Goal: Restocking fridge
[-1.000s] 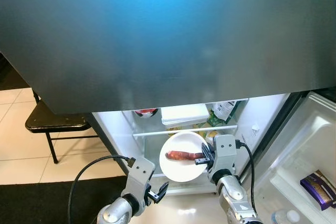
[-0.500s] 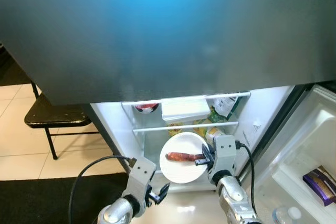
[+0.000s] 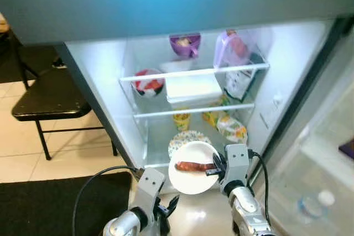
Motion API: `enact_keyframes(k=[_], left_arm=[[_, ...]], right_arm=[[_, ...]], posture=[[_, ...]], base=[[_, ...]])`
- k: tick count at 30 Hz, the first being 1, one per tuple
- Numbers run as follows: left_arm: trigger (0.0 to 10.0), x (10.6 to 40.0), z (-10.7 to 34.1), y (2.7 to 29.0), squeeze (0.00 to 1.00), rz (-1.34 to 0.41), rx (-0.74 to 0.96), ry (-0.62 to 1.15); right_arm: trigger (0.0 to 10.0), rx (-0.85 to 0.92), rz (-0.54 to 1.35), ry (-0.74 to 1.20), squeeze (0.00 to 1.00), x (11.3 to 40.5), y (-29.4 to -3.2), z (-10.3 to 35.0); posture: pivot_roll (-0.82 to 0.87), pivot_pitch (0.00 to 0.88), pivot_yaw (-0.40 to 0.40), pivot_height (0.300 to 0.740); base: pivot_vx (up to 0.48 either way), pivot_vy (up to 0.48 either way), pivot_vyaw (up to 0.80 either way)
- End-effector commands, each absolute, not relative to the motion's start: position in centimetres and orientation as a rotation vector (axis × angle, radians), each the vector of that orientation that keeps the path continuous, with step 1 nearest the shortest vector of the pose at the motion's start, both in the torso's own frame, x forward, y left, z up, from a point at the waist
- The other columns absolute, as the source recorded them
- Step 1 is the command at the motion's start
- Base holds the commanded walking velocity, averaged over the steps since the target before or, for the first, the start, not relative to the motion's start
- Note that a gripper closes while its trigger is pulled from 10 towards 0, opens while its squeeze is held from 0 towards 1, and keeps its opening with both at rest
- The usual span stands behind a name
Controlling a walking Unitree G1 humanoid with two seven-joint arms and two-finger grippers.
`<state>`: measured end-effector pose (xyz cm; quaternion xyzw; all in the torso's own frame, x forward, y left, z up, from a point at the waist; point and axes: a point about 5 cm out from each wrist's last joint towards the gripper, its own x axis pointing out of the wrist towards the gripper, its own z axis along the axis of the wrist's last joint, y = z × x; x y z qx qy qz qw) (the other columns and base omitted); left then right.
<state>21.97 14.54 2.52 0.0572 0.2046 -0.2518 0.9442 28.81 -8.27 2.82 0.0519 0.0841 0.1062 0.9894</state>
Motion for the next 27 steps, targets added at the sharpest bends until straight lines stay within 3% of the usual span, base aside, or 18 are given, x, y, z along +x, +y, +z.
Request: enact_keyframes(k=[1,15,27], left_arm=[[10.0,21.6,2.3,14.6,0.0,-0.511,0.113,0.437],[10.0,21.9,2.9,14.5,0.0,-0.477,0.103,0.414],[10.0,24.8,9.4,15.1,0.0,-0.444,0.123,0.189]], right_arm=[[10.0,0.095,0.229,0.189,0.0,28.6,-8.0,2.5],[10.0,0.12,0.255,0.196,0.0,28.7,-7.6,2.7],[10.0,0.274,0.117,0.24,0.0,31.0,-8.6,3.6]], posture=[[-0.04,0.162,0.05,0.58],[-0.02,0.186,0.048,0.58],[0.02,0.22,0.066,0.58]], base=[[0.0,0.0,0.0],[0.0,0.0,0.0],[0.0,0.0,0.0]])
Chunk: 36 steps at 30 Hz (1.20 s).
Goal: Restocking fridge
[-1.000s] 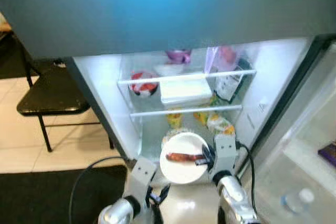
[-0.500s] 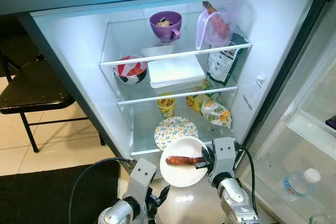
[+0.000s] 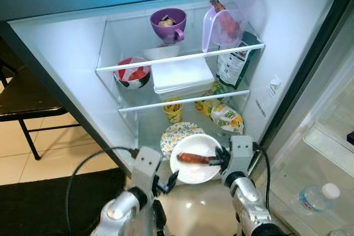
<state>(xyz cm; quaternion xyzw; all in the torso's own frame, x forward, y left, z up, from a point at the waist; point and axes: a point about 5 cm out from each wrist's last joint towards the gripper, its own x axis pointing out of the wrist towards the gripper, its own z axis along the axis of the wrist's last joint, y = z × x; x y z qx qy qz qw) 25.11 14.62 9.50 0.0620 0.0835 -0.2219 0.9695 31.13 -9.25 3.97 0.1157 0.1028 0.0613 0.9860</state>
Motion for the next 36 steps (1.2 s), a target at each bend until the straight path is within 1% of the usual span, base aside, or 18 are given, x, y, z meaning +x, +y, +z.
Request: enact_keyframes(k=[1,10,14,20,29,32,36], left_arm=[[10.0,25.0,9.8,15.1,0.0,-0.445,0.124,0.175],[10.0,25.1,11.4,14.7,0.0,-0.452,0.11,0.135],[10.0,24.6,12.4,14.1,0.0,-0.46,0.091,0.122],[10.0,23.8,12.6,13.5,0.0,-0.465,0.073,0.136],[10.0,23.1,12.5,13.5,0.0,-0.439,0.055,0.162],[10.0,22.8,13.1,13.1,0.0,-0.433,0.038,0.155],[10.0,22.5,13.8,12.9,0.0,-0.431,0.028,0.148]], right_arm=[[10.0,0.287,0.106,0.255,0.0,31.3,-8.6,3.7],[10.0,0.32,0.107,0.274,0.0,32.3,-8.0,4.4],[10.0,0.321,0.144,0.29,0.0,32.9,-6.6,5.0],[10.0,0.295,0.191,0.315,0.0,33.4,-5.1,5.6],[10.0,0.307,0.204,0.29,0.0,34.2,-4.6,6.8],[10.0,0.319,0.193,0.274,0.0,34.8,-4.5,7.7],[10.0,0.295,0.215,0.248,0.0,35.5,-4.0,9.0]], posture=[[0.02,0.221,0.067,0.58],[0.05,0.241,0.063,0.58],[0.07,0.264,0.059,0.58],[0.1,0.293,0.052,0.58],[0.13,0.331,0.041,0.58],[0.15,0.357,0.036,0.58],[0.15,0.368,0.031,0.58]], base=[[0.0,0.0,0.0],[0.0,0.0,0.0],[0.0,0.0,0.0],[0.0,0.0,0.0],[0.0,0.0,0.0],[0.0,0.0,0.0],[0.0,0.0,0.0]])
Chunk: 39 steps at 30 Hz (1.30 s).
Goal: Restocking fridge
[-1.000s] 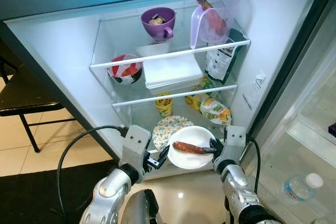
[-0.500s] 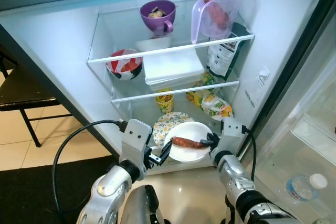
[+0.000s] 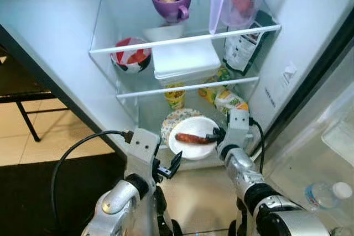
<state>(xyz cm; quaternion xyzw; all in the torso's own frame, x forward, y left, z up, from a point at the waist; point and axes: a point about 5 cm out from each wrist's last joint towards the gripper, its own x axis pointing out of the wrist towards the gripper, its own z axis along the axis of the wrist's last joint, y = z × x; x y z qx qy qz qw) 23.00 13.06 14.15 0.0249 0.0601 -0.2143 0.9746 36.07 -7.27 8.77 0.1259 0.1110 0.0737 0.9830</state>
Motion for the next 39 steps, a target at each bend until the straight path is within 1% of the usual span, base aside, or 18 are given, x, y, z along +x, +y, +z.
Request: enact_keyframes(k=[1,2,3,8,10,13,21,23,24,27,28,30,34,35,36,37,38,39], left_arm=[[10.0,22.5,13.8,12.9,0.0,-0.431,0.028,0.148],[10.0,22.6,14.1,13.1,0.0,-0.424,0.027,0.144],[10.0,22.6,14.1,13.1,0.0,-0.424,0.027,0.144],[10.0,22.8,14.6,13.3,0.0,-0.41,0.024,0.134],[10.0,22.9,14.9,13.3,0.0,-0.403,0.019,0.128],[10.0,23.4,16.2,14.2,0.0,-0.336,-0.02,0.087],[10.0,23.5,17.5,14.9,0.0,-0.276,-0.048,0.053],[10.0,23.2,18.0,15.1,0.0,-0.258,-0.053,0.043],[10.0,23.2,18.0,15.1,0.0,-0.258,-0.053,0.043],[10.0,22.3,17.3,15.0,0.0,-0.284,-0.03,0.09],[10.0,22.3,17.3,15.0,0.0,-0.284,-0.03,0.09],[10.0,21.4,16.5,15.3,0.0,-0.326,-0.013,0.146],[10.0,20.7,16.1,15.6,0.0,-0.371,0.004,0.19],[10.0,20.5,15.8,15.9,0.0,-0.397,0.047,0.22],[10.0,20.5,15.8,15.9,0.0,-0.397,0.047,0.22],[10.0,20.6,15.6,16.8,0.0,-0.428,0.16,0.238],[10.0,20.6,15.6,16.8,0.0,-0.428,0.16,0.238],[10.0,20.8,15.5,17.6,0.0,-0.45,0.259,0.248]], right_arm=[[10.0,0.295,0.215,0.248,0.0,35.5,-4.0,9.0],[10.0,0.214,0.301,0.2,0.0,35.6,-3.1,9.8],[10.0,0.214,0.301,0.2,0.0,35.6,-3.1,9.8],[10.0,0.059,0.432,0.148,0.0,35.2,-2.0,10.0],[10.0,0.047,0.453,0.15,0.0,35.1,-1.8,9.9],[10.0,0.013,0.492,0.153,0.0,34.9,-1.5,9.9],[10.0,0.04,0.457,0.172,0.0,35.3,-2.0,10.0],[10.0,0.089,0.391,0.204,0.0,35.7,-2.6,10.0],[10.0,0.089,0.391,0.204,0.0,35.7,-2.6,10.0],[10.0,0.174,0.23,0.215,0.0,36.8,-5.1,10.4],[10.0,0.174,0.23,0.215,0.0,36.8,-5.1,10.4],[10.0,0.221,0.156,0.199,0.0,37.4,-6.8,11.0],[10.0,0.243,0.124,0.178,0.0,37.9,-7.9,11.5],[10.0,0.248,0.117,0.166,0.0,38.0,-8.2,11.8],[10.0,0.248,0.117,0.166,0.0,38.0,-8.2,11.8],[10.0,0.253,0.13,0.138,0.0,38.2,-8.4,12.2],[10.0,0.253,0.13,0.138,0.0,38.2,-8.4,12.2],[10.0,0.261,0.147,0.114,0.0,38.3,-8.4,12.6]], posture=[[0.15,0.368,0.031,0.58],[0.14,0.373,0.028,0.58],[0.14,0.373,0.028,0.58],[0.15,0.383,0.023,0.58],[0.15,0.389,0.013,0.58],[0.15,0.405,-0.014,0.58],[0.19,0.416,-0.038,0.58],[0.21,0.42,-0.042,0.58],[0.21,0.42,-0.042,0.58],[0.22,0.415,-0.035,0.58],[0.22,0.415,-0.035,0.58],[0.21,0.409,-0.03,0.58],[0.2,0.408,-0.028,0.58],[0.19,0.398,-0.022,0.58],[0.19,0.398,-0.022,0.58],[0.17,0.389,-0.017,0.58],[0.17,0.389,-0.017,0.58],[0.17,0.385,-0.015,0.58]], base=[[0.0,0.0,0.0],[0.0,0.0,0.0],[0.0,0.0,0.0],[0.0,0.0,0.0],[0.0,0.0,0.0],[0.0,0.0,0.0],[0.0,0.0,0.0],[0.0,0.0,0.0],[0.0,0.0,0.0],[0.0,0.0,0.0],[0.0,0.0,0.0],[0.0,0.0,0.0],[0.0,0.0,0.0],[0.0,0.0,0.0],[0.0,0.0,0.0],[0.0,0.0,0.0],[0.0,0.0,0.0],[0.0,0.0,0.0]])
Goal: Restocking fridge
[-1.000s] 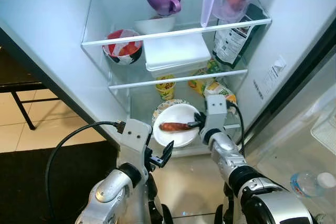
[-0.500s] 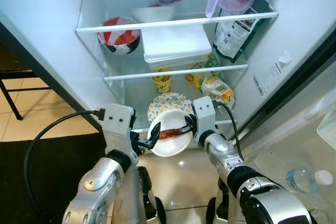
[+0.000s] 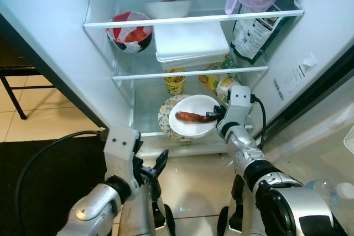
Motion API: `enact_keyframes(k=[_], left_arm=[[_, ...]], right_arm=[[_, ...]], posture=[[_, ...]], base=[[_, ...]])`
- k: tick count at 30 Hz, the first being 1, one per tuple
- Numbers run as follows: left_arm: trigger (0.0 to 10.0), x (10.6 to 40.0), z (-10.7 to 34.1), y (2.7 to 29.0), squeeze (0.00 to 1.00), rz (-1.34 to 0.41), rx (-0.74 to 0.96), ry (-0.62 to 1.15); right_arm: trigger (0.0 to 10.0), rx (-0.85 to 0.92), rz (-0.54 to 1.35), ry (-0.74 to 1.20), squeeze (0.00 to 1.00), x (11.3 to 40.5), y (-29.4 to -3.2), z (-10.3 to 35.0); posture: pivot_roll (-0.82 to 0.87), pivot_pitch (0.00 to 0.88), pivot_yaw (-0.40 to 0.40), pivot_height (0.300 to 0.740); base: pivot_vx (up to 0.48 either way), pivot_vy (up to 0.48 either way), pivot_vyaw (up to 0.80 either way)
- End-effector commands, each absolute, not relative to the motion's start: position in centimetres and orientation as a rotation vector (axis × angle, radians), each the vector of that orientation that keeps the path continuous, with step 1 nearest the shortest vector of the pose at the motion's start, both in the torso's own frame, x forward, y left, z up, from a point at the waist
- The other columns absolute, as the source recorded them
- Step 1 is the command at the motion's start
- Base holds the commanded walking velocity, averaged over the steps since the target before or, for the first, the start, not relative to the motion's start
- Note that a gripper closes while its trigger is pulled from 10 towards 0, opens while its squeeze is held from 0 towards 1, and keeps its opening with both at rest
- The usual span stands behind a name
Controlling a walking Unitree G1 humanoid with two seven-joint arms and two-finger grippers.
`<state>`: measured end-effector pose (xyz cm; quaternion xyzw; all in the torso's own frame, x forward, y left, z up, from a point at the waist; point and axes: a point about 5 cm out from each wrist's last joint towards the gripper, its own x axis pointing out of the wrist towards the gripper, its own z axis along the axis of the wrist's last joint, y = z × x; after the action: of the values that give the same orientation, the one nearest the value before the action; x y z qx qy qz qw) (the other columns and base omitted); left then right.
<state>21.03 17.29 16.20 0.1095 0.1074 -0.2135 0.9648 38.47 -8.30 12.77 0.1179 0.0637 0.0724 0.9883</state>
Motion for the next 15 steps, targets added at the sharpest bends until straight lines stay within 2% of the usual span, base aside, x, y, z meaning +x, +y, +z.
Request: enact_keyframes(k=[1,2,3,6,8,12,15], left_arm=[[10.0,20.8,15.5,17.6,0.0,-0.45,0.259,0.248],[10.0,21.3,15.8,18.5,0.0,-0.464,0.36,0.244],[10.0,21.3,15.8,18.5,0.0,-0.464,0.36,0.244],[10.0,23.2,16.7,20.1,0.0,-0.553,0.724,0.16],[10.0,23.2,16.7,20.1,0.0,-0.553,0.724,0.16],[10.0,24.5,16.3,19.7,0.0,-0.716,0.946,0.115],[10.0,24.8,16.5,19.5,0.0,-0.739,0.954,0.104]], right_arm=[[10.0,0.261,0.147,0.114,0.0,38.3,-8.4,12.6],[10.0,0.267,0.174,0.089,0.0,38.3,-8.2,12.9],[10.0,0.267,0.174,0.089,0.0,38.3,-8.2,12.9],[10.0,0.315,0.241,0.041,0.0,37.9,-7.3,13.3],[10.0,0.315,0.241,0.041,0.0,37.9,-7.3,13.3],[10.0,0.368,0.291,0.004,0.0,37.7,-6.3,14.2],[10.0,0.362,0.315,0.007,0.0,37.7,-6.0,14.2]], posture=[[0.17,0.385,-0.015,0.58],[0.16,0.378,-0.01,0.58],[0.16,0.378,-0.01,0.58],[0.14,0.358,0.002,0.58],[0.14,0.358,0.002,0.58],[0.12,0.348,0.012,0.58],[0.12,0.343,0.015,0.58]], base=[[0.0,0.0,0.0],[0.0,0.0,0.0],[0.0,0.0,0.0],[0.0,0.0,0.0],[0.0,0.0,0.0],[0.0,0.0,0.0],[0.0,0.0,0.0]])
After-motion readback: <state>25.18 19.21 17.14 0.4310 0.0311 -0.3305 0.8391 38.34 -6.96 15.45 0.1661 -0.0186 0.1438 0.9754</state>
